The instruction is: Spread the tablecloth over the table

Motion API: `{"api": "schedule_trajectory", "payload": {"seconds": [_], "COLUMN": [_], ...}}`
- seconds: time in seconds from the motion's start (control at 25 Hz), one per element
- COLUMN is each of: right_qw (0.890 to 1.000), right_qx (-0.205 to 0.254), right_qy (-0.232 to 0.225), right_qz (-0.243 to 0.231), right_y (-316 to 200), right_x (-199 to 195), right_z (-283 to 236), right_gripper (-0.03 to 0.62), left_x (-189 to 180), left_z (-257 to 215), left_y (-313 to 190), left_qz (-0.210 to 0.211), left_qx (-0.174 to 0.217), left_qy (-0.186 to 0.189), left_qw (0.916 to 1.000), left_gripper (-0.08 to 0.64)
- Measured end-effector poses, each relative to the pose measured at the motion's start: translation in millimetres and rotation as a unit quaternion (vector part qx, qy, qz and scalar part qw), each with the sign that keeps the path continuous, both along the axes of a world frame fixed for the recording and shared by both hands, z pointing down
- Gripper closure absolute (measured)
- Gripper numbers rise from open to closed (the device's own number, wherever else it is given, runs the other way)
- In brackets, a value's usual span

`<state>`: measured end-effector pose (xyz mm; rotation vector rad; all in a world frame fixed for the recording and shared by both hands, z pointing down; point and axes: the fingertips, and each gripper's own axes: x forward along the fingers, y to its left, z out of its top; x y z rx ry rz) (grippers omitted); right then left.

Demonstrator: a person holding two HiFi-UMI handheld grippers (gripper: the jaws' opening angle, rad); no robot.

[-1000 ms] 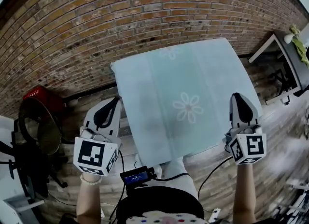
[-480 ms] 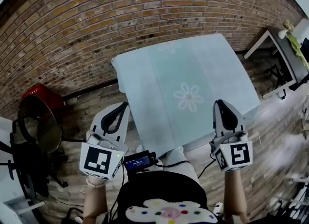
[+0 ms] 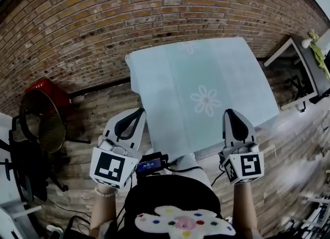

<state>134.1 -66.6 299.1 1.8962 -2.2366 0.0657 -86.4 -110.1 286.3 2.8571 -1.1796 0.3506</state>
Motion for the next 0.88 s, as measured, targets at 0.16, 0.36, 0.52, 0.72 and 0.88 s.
{"api": "schedule_trajectory", "payload": {"seconds": [0.16, 0.36, 0.52, 0.72, 0.88], "right_qw": [0.999, 0.999, 0.998, 0.998, 0.998], "right_qx": [-0.003, 0.001, -0.024, -0.015, -0.024], "right_qy": [0.028, 0.044, 0.052, 0.052, 0.054], "right_qz": [-0.016, -0.030, -0.024, -0.023, -0.017], "right_y": [0, -2, 0, -1, -1], "right_x": [-11, -26, -24, -22, -22], "right_z": [2, -1, 3, -1, -1], "right_gripper": [0.551, 0.551, 0.551, 0.551, 0.551], "left_x": [-2, -3, 0, -1, -2], "left_z": [-1, -1, 1, 5, 6], "left_y": [0, -2, -3, -5, -7], "left_qz": [0.000, 0.001, 0.006, 0.009, 0.008], "left_qx": [0.003, 0.003, 0.007, 0.012, 0.008], "left_qy": [0.006, 0.007, 0.002, -0.006, -0.006], "left_qw": [1.0000, 1.0000, 1.0000, 0.9999, 0.9999], "left_gripper": [0.546, 0.546, 0.546, 0.546, 0.546]}}
